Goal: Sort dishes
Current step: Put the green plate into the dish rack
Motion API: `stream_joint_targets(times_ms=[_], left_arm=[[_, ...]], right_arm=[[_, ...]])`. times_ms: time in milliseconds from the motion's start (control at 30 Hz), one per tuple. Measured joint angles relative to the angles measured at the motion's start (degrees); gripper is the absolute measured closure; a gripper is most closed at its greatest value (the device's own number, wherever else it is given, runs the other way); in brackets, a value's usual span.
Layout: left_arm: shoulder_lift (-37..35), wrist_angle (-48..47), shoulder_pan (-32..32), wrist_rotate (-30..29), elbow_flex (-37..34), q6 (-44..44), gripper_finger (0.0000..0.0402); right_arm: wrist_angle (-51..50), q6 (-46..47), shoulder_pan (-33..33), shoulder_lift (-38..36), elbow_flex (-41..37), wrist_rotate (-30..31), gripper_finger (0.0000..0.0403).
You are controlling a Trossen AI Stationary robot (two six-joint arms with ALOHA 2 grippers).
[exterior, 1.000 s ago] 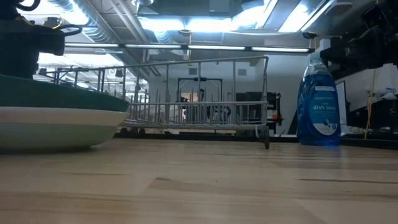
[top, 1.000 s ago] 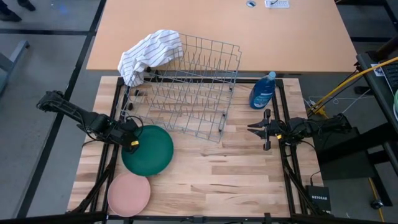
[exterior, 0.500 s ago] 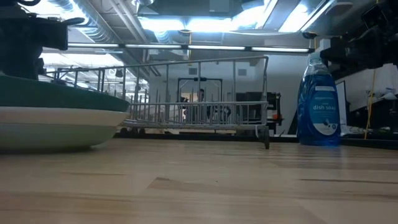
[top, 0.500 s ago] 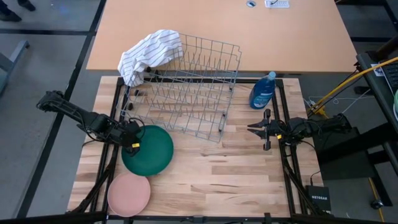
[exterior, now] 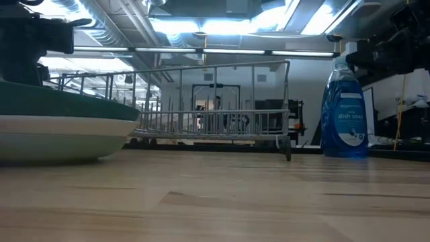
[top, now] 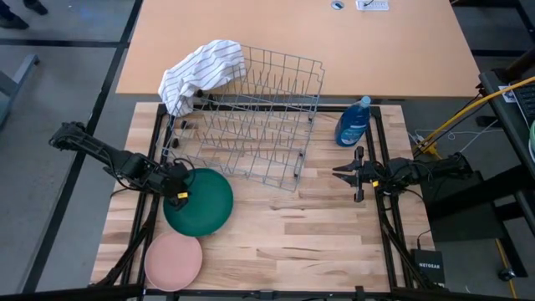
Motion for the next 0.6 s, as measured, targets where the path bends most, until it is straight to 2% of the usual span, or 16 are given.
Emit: stream_joint_targets(times_ms=[133, 367, 467, 600], left_arm=[[0.0, -1.8, 0.0, -0.1, 1.7, -0.5, 0.0255], [0.0, -6.7, 0.0, -4.5, 8.8, 6.6, 0.0271], [0.0, -10.3, 0.0, -7.4, 10.9, 6.0, 0.0275], [0.1, -15.9, 0.0, -7.9, 11.4, 2.8, 0.0279]], right_arm=[[0.0, 0.0, 0.0, 0.0, 0.0, 0.0, 0.0331], [0.0, 0.0, 0.0, 0.0, 0.0, 0.0, 0.0331], [0.0, 0.0, 0.0, 0.0, 0.0, 0.0, 0.0331], [0.0, 0.0, 0.0, 0.0, 0.0, 0.0, 0.0331]])
